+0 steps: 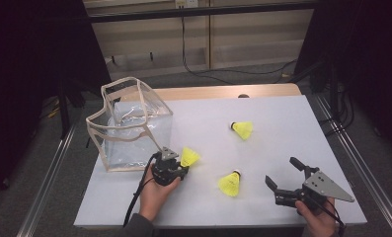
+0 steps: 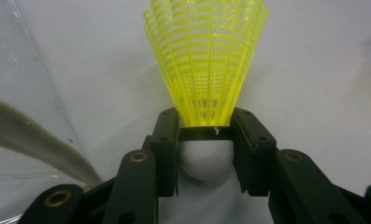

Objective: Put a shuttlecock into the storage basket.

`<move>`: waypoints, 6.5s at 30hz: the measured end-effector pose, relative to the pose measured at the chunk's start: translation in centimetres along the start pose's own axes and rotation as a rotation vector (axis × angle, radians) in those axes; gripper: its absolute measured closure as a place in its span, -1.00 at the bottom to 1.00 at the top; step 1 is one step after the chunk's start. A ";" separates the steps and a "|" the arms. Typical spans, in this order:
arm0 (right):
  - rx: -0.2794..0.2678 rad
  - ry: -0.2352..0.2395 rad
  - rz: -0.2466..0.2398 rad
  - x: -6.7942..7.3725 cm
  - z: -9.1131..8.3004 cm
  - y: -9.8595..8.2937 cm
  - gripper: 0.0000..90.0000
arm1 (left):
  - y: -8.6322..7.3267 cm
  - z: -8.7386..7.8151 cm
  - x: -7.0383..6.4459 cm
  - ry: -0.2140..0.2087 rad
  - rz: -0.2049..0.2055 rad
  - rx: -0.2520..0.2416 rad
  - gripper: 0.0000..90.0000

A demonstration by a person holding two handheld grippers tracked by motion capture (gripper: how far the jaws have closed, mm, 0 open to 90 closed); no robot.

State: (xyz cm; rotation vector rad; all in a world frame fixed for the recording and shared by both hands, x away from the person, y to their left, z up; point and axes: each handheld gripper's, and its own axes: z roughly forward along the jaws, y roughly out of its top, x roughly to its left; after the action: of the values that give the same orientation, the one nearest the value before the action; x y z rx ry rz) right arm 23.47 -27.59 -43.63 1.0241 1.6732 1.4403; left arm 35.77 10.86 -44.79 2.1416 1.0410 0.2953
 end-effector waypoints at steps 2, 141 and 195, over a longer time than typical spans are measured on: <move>-0.001 0.002 -0.001 0.0 0.0 0.0 -0.96 | 0.0 -0.1 -0.1 -0.005 0.004 0.007 0.43; 0.015 -0.005 0.040 -0.4 0.3 -0.2 -0.96 | 11.7 -8.0 -0.3 -0.160 0.095 0.123 0.44; 0.014 -0.006 0.031 -0.4 0.2 -0.2 -0.96 | 15.1 -10.5 1.1 -0.156 0.085 0.150 0.44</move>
State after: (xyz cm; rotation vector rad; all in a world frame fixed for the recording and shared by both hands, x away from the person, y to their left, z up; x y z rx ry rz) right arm 23.82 -27.83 -43.85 1.0661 1.6719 1.4455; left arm 40.33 10.88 -26.95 2.3057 0.9094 0.0898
